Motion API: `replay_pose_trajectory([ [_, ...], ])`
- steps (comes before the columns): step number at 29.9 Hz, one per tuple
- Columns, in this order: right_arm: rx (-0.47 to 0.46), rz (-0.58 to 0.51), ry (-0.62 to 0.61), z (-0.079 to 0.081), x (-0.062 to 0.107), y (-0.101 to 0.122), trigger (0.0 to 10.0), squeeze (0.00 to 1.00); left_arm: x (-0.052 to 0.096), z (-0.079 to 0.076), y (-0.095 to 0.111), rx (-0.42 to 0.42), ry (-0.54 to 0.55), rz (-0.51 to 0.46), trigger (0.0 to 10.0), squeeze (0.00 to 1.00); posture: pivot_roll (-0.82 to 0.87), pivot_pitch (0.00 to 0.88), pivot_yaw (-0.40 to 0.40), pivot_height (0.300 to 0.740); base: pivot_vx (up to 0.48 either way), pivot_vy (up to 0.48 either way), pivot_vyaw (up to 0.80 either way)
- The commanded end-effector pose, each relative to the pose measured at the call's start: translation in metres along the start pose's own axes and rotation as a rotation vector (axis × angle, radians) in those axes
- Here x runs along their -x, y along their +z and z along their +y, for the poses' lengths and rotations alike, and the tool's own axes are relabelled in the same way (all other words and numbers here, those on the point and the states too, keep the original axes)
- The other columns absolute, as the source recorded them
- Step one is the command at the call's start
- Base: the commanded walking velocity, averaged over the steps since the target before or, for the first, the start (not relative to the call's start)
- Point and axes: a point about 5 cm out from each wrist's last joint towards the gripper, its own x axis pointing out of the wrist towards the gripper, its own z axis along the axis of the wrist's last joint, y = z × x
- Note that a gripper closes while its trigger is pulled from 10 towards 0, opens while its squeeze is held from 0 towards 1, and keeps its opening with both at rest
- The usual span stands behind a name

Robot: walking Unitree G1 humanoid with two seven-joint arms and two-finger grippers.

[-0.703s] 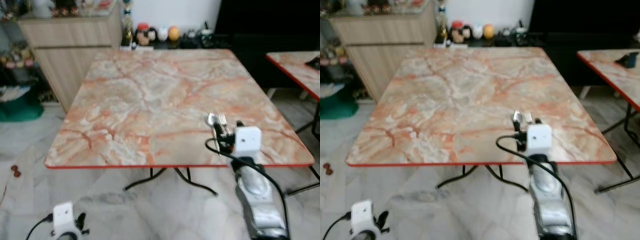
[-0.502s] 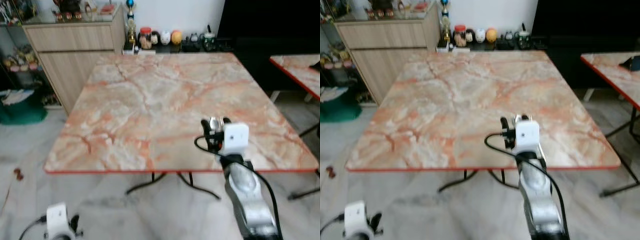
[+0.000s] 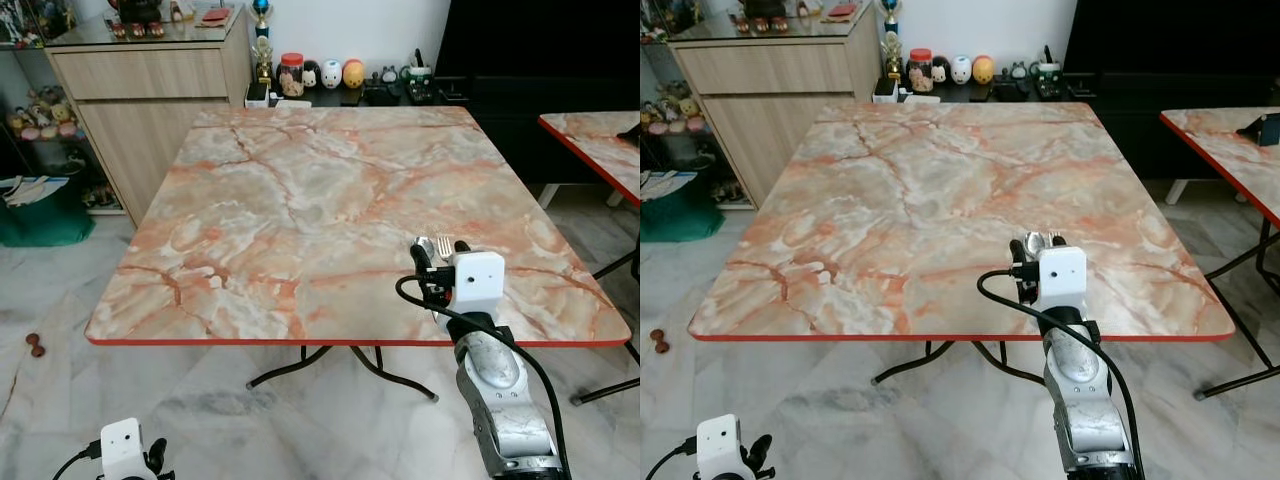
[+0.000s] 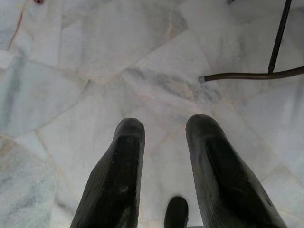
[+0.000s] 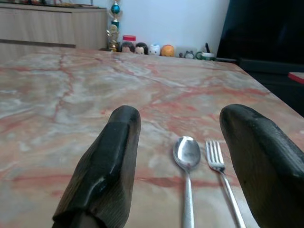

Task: Setting the table

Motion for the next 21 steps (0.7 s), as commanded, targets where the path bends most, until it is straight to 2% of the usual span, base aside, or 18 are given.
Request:
replay_pose_trajectory([
  [1,0.009,0.013,-0.027,-0.0064,0.0003,-0.0018,10.0,0.0,0.001,0.0043,0.0006,0.0,0.011,-0.014,10.0,0.0,-0.04,0.0,0.002,0.74,0.0,0.0,0.0],
  [7,0.016,0.026,-0.057,-0.0124,0.0047,-0.0041,10.0,0.0,0.0006,0.0045,0.0014,-0.009,0.006,-0.012,10.0,0.0,-0.06,0.0,0.009,0.74,0.0,0.0,0.0],
  [15,0.019,0.035,-0.055,-0.0102,0.0075,-0.0056,10.0,0.0,0.0011,0.0037,-0.0003,-0.01,0.003,-0.006,10.0,0.0,-0.05,0.0,0.008,0.74,0.0,0.0,0.0],
  [21,0.02,0.042,-0.058,-0.0109,0.0102,-0.0076,10.0,0.0,0.0047,0.0098,-0.0078,-0.02,0.019,0.017,10.0,0.0,-0.05,0.0,0.006,0.74,0.0,0.0,0.0],
])
